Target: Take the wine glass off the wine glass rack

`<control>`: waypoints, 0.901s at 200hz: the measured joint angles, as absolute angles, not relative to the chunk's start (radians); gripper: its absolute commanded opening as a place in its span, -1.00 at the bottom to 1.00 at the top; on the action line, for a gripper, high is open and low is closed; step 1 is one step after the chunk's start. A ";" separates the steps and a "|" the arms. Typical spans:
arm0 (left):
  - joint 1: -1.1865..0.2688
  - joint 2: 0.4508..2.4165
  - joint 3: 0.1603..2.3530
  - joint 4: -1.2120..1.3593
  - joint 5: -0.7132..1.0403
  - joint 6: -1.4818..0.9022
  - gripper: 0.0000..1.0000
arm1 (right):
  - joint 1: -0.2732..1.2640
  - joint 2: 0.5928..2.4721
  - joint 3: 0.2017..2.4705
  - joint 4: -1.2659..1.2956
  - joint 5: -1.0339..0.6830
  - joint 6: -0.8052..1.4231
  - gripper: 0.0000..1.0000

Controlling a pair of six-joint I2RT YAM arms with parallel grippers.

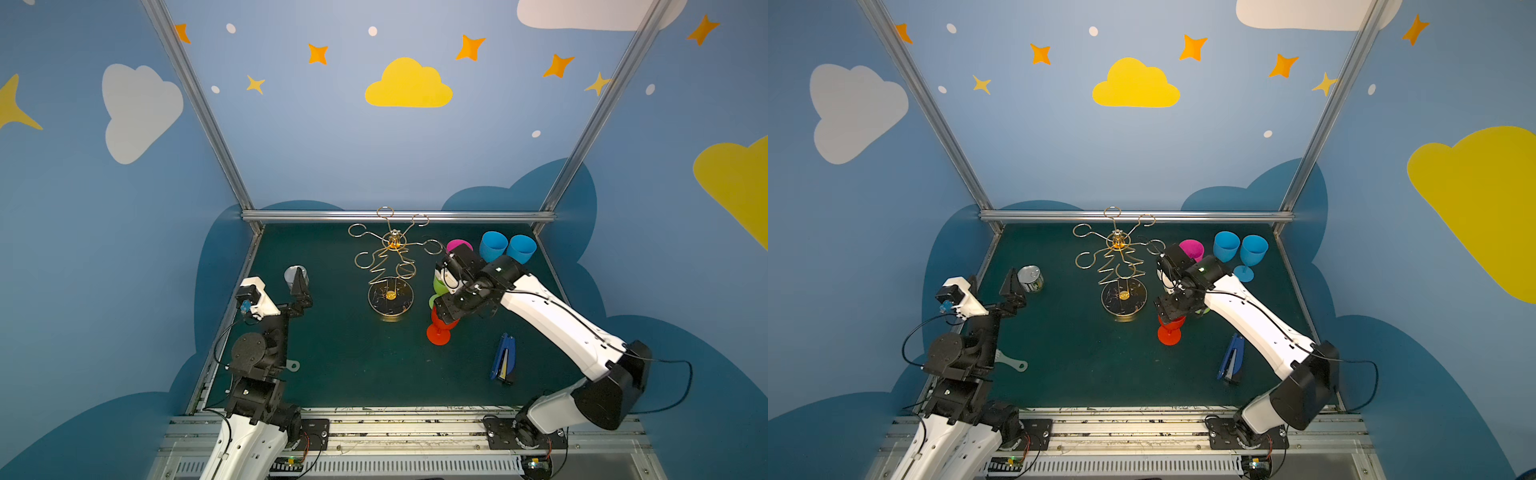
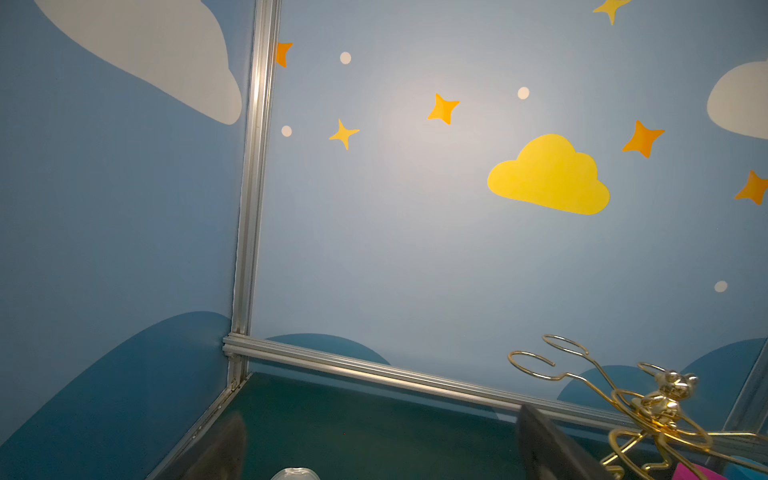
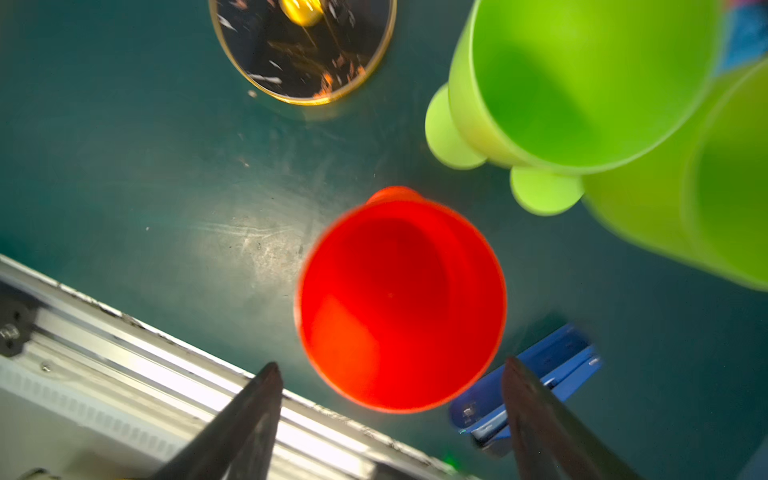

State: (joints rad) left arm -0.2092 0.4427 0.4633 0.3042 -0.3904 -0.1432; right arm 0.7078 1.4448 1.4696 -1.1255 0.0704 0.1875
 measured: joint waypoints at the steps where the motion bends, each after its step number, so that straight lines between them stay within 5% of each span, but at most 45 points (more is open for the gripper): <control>1: -0.208 0.445 0.463 0.304 -0.391 -0.144 0.99 | 0.707 1.439 1.469 -1.122 0.071 0.186 0.70; 89: -0.154 0.819 0.435 0.353 -0.376 -0.110 0.99 | 0.470 0.761 0.946 -0.553 0.115 0.147 0.78; 180: -0.072 1.143 0.278 0.574 -0.373 -0.023 0.99 | 0.208 0.974 0.430 0.065 0.262 0.133 0.78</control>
